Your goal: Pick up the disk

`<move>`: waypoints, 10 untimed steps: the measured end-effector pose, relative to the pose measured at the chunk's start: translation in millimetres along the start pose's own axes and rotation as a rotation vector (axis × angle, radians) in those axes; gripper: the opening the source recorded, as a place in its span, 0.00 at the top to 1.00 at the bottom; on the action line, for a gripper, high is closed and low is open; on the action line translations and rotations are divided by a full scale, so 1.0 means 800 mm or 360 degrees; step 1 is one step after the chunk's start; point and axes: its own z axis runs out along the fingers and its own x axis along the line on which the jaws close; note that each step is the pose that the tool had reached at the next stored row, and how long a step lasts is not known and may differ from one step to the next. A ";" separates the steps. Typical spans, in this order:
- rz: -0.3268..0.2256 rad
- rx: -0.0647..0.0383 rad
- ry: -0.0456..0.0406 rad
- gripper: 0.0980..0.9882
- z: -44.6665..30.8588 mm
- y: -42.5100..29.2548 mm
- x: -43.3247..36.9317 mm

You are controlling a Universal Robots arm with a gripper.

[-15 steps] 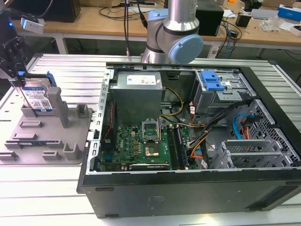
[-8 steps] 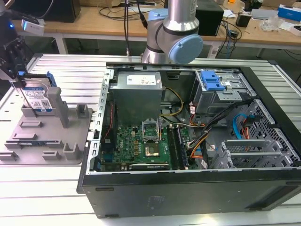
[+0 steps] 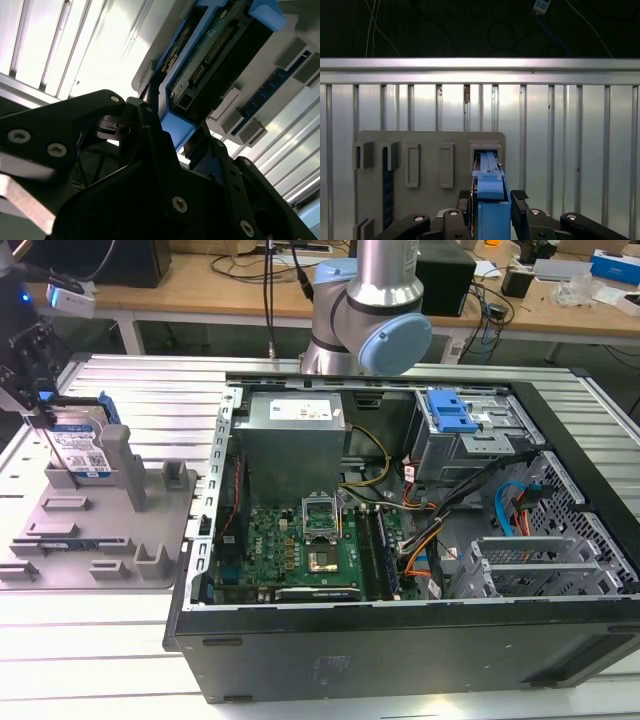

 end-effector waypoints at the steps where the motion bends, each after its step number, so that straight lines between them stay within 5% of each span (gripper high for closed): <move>1: 0.0000 0.0000 0.0000 0.60 0.0001 0.0000 0.000; 10: 0.0001 0.0000 0.0000 0.60 0.0005 0.0000 0.001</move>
